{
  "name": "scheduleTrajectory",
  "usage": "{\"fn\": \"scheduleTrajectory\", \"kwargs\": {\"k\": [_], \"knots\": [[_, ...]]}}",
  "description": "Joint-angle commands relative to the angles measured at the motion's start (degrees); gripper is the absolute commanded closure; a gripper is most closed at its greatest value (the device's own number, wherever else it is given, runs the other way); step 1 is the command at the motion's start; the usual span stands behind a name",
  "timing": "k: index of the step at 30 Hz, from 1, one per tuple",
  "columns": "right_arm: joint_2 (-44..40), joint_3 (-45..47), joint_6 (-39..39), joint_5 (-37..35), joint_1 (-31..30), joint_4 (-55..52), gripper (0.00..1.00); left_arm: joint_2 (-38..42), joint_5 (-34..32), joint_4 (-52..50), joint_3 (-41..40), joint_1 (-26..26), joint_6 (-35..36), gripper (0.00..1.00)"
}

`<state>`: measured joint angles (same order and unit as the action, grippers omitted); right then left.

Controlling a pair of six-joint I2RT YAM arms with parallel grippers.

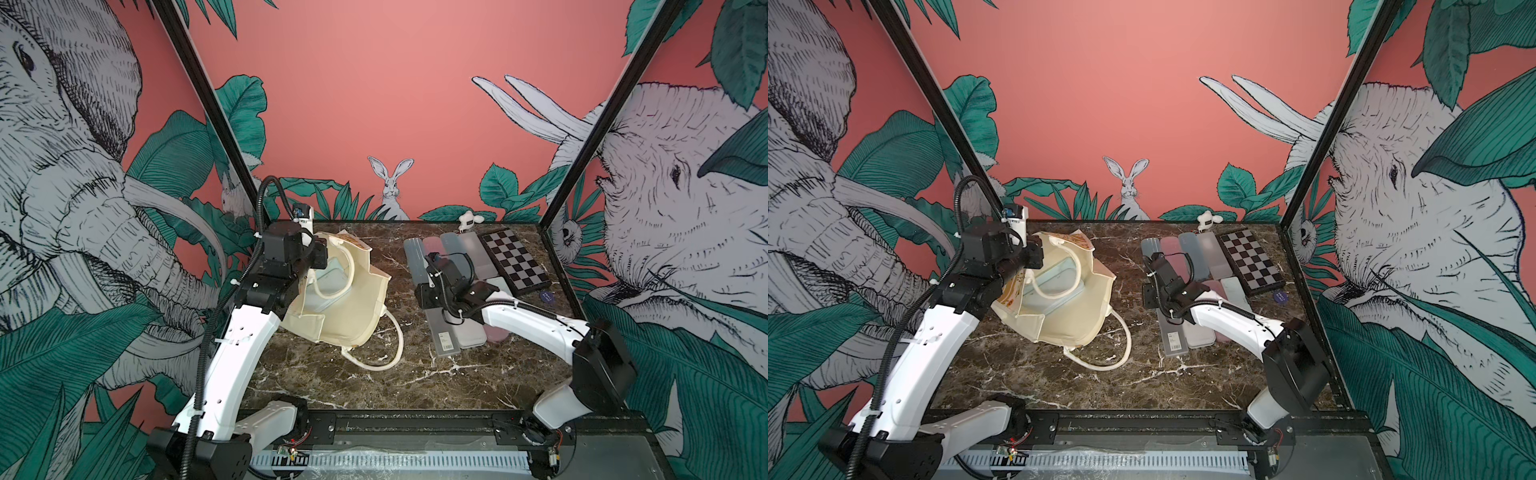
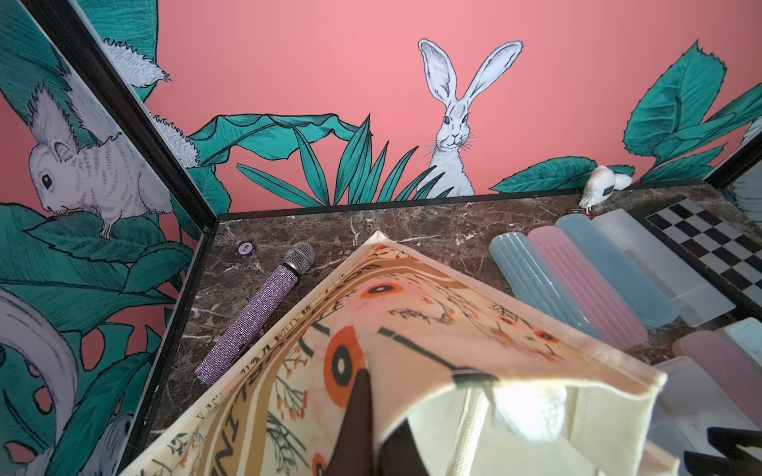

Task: Take out the pencil case from the canvas bag
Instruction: Move the pencil case to the center of the board, then pick up the pencil case from the canvas bag.

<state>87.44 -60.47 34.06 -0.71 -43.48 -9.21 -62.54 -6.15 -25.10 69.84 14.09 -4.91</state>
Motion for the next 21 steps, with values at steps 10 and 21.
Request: {"fn": "scheduleTrajectory", "kwargs": {"k": [10,21], "knots": [[5.57,-2.54,1.66,17.51,-10.44,26.87,0.67,2.38,0.76,7.37,-3.85,-0.15,-7.63,1.0],[16.52,-12.92,-1.8,9.88,-13.82,15.58,0.87,1.98,2.14,7.62,-3.75,0.31,-10.01,1.0]]}}
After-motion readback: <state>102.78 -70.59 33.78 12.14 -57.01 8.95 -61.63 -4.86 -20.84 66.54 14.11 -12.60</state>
